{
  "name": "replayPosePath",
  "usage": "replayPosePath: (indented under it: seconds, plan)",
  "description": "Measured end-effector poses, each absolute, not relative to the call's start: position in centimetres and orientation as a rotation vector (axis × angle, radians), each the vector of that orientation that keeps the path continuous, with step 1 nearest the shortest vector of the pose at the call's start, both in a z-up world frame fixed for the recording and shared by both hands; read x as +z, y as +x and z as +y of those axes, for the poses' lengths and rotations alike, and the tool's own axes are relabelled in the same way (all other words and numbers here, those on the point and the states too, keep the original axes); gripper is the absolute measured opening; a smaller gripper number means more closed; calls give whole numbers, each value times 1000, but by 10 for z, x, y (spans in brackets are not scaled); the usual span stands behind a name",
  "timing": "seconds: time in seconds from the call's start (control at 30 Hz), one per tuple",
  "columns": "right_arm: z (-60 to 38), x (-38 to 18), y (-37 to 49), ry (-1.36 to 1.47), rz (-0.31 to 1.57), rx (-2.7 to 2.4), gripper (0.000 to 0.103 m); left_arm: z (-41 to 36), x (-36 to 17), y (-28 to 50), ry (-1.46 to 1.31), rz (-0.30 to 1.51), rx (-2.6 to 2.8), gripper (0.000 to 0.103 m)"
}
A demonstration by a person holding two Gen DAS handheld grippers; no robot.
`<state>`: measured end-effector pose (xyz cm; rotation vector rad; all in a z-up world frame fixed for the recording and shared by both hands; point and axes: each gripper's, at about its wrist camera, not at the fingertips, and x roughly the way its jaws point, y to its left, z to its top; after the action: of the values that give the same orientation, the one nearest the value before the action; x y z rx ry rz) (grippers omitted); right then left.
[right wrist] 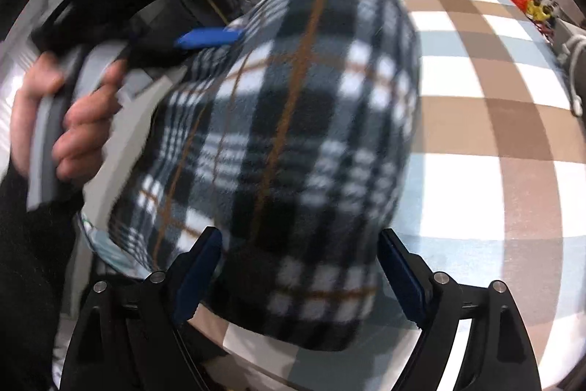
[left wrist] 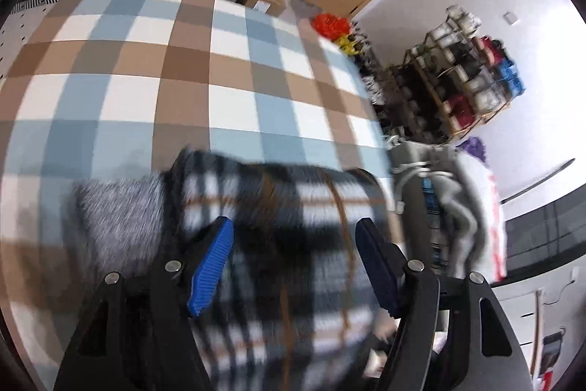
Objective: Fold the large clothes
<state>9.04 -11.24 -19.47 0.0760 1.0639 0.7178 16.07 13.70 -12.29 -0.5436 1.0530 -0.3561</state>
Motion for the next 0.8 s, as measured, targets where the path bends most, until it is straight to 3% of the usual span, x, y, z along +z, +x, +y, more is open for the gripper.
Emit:
replayPosePath:
  seconds: [0.17,0.33,0.57,0.8]
  plan:
    - [-134,-177,99,215,991,745,87,128,-113,103,-401,1040,-377,66]
    - [-129,-168,94,224,923,761,86,133,-167,84,-358,1107,-295,65]
    - [-106,-181,89,65,921,697,86,120,-181,71,-262,944,-235,66]
    - [-122,-175,90,116,855,669,86,127,-163,58,-256,883,-222,67]
